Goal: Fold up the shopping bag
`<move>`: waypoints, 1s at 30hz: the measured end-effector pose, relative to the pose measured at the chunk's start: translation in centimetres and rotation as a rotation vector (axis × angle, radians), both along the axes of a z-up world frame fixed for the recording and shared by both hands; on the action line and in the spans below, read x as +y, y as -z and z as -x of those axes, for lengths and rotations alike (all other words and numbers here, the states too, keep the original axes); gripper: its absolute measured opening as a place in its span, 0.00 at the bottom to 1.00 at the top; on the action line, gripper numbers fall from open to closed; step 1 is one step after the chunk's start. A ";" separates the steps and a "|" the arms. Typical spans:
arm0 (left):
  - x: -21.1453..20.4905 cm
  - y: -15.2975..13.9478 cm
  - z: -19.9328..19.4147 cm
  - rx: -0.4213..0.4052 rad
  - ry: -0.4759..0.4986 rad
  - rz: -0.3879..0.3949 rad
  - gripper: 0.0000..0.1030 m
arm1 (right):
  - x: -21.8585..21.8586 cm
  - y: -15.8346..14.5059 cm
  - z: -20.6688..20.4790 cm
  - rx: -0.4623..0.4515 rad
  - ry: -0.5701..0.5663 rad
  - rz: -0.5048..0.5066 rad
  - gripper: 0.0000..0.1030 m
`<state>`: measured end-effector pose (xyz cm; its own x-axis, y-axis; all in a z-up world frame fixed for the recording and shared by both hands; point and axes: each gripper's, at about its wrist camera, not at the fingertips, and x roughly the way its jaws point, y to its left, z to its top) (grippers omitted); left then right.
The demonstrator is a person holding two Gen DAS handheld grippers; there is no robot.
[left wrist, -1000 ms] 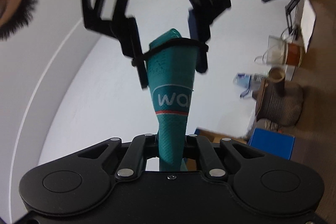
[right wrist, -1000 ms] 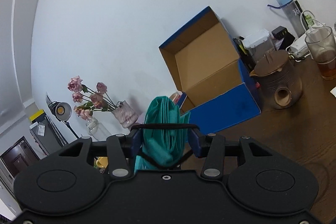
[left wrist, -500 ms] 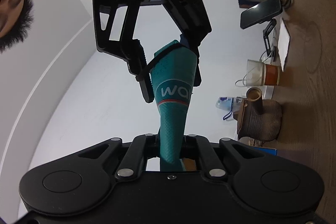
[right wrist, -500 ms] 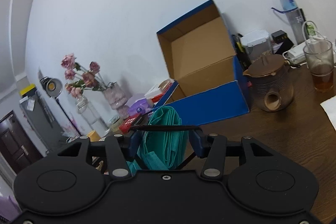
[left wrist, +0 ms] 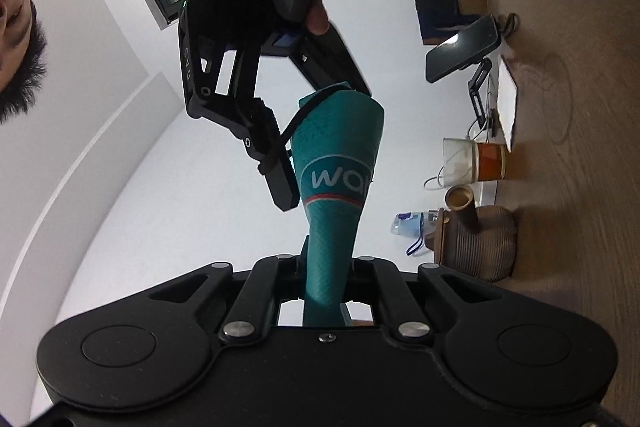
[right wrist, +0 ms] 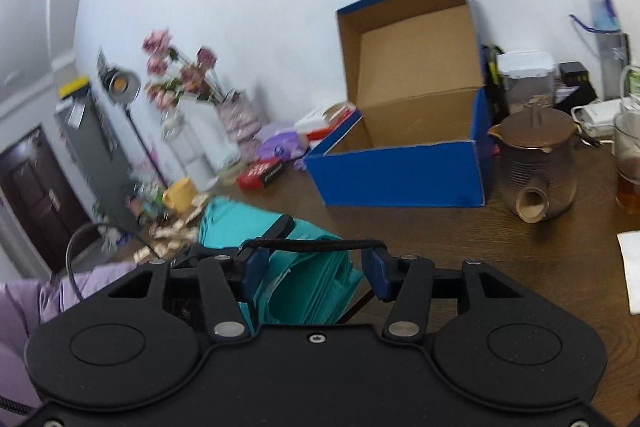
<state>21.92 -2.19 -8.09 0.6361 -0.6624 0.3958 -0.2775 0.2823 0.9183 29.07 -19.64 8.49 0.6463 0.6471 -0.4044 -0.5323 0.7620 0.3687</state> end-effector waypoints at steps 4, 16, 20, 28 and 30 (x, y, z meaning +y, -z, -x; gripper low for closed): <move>0.6 -0.6 0.7 -0.009 0.026 0.008 0.08 | 0.4 -0.3 -0.5 0.023 -0.084 0.042 0.53; 1.4 -1.5 2.8 0.036 0.126 0.061 0.08 | 1.1 -1.3 -1.0 0.079 -0.333 0.130 0.54; 0.2 -3.2 2.6 0.149 0.045 0.190 0.08 | -1.4 -0.5 -3.6 0.174 -0.327 -0.111 0.56; -1.0 -3.7 1.1 0.147 -0.100 0.268 0.10 | -3.3 -1.2 -2.1 0.146 -0.083 -0.229 0.52; -1.0 -3.3 1.1 0.091 -0.101 0.257 0.10 | -3.5 -1.1 -2.0 0.178 -0.082 -0.230 0.52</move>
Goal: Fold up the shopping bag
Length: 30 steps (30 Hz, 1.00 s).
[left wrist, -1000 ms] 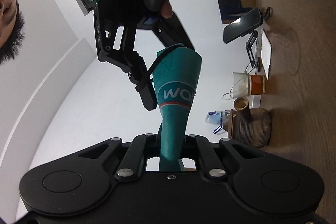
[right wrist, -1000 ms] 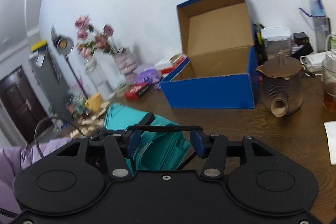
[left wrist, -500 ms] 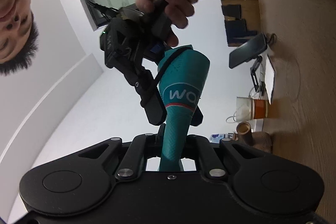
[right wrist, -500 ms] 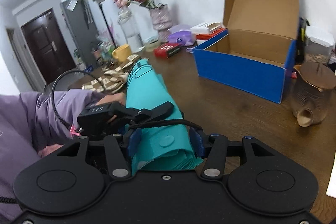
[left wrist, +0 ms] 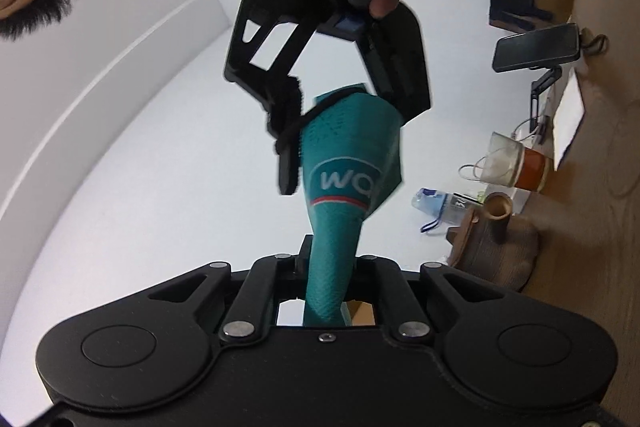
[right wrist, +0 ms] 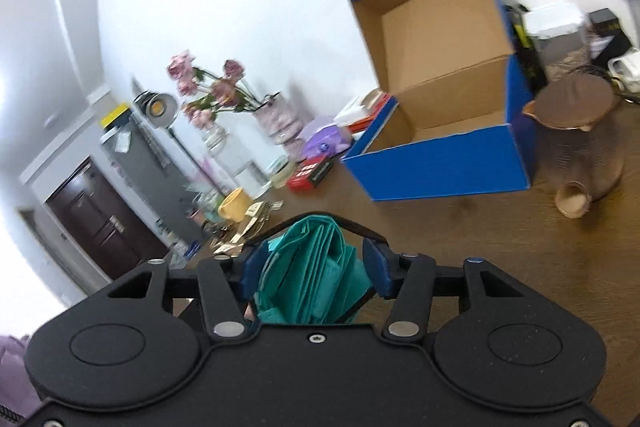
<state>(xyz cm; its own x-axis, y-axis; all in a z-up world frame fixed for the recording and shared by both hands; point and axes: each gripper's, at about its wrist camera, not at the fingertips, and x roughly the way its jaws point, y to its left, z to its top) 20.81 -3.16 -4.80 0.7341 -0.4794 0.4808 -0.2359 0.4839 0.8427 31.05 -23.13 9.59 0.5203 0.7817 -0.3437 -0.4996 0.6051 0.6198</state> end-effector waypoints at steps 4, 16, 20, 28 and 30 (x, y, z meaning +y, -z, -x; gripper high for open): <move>0.1 0.3 0.0 -0.051 0.031 -0.024 0.09 | -0.2 -0.1 -0.3 0.008 -0.036 0.051 0.54; 0.2 -0.1 -0.4 -0.045 0.056 -0.050 0.10 | 0.2 -1.2 0.3 -0.070 -0.116 0.172 0.55; 0.3 0.2 -0.6 -0.033 0.052 -0.077 0.10 | 0.2 0.1 0.9 -0.060 -0.045 0.152 0.55; 0.6 0.3 -0.7 -0.035 0.066 -0.067 0.10 | 0.6 -0.2 1.0 -0.095 -0.024 0.149 0.53; 0.8 0.3 -0.7 -0.032 0.078 -0.064 0.10 | 0.7 -0.3 1.0 -0.093 -0.026 0.151 0.53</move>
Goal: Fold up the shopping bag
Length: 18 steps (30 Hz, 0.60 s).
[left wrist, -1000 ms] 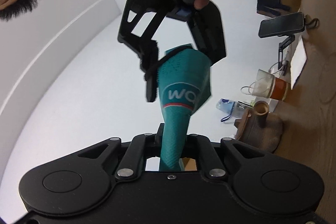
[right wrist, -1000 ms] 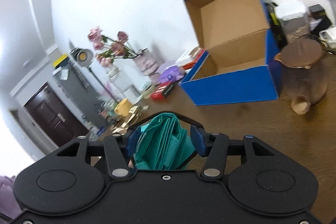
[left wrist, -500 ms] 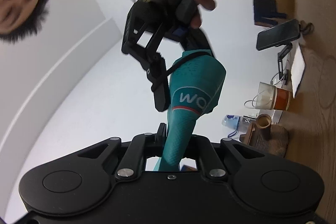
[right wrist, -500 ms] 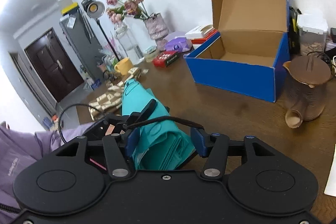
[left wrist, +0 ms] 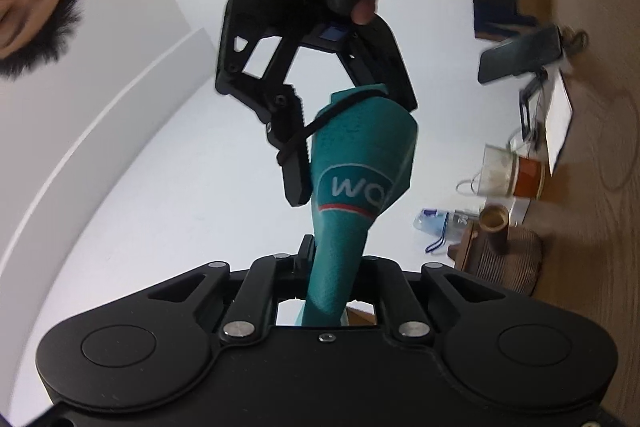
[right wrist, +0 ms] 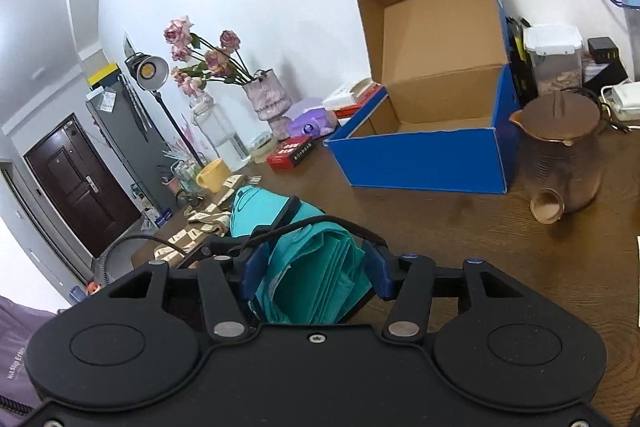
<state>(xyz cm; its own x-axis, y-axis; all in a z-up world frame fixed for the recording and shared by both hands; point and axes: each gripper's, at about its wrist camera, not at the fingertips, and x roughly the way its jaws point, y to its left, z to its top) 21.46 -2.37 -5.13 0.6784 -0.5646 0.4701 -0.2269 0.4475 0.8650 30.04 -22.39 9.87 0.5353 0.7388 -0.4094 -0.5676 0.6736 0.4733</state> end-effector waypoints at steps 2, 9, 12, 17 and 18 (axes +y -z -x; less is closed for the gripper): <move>0.0 0.1 0.0 -0.002 0.005 0.015 0.10 | 0.1 -0.1 0.1 0.008 -0.001 -0.008 0.53; 0.7 -0.1 0.5 0.000 0.042 0.096 0.10 | 0.1 0.4 0.1 0.023 0.024 -0.099 0.54; 1.1 0.3 0.7 -0.024 0.056 0.084 0.10 | 0.3 0.8 -0.5 0.070 0.020 -0.109 0.55; 1.7 0.8 1.6 -0.071 0.153 0.078 0.09 | 1.1 1.2 -1.3 0.142 -0.038 -0.107 0.62; 1.8 0.7 1.8 -0.060 0.162 0.088 0.09 | 1.3 1.4 -1.5 0.158 -0.055 -0.101 0.64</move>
<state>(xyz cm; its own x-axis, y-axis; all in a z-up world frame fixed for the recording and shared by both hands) 19.66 -0.60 -5.85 0.5513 -0.6190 0.5594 -0.1957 0.5559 0.8079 31.58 -21.09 8.46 0.4280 0.8069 -0.4072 -0.5160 0.5880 0.6229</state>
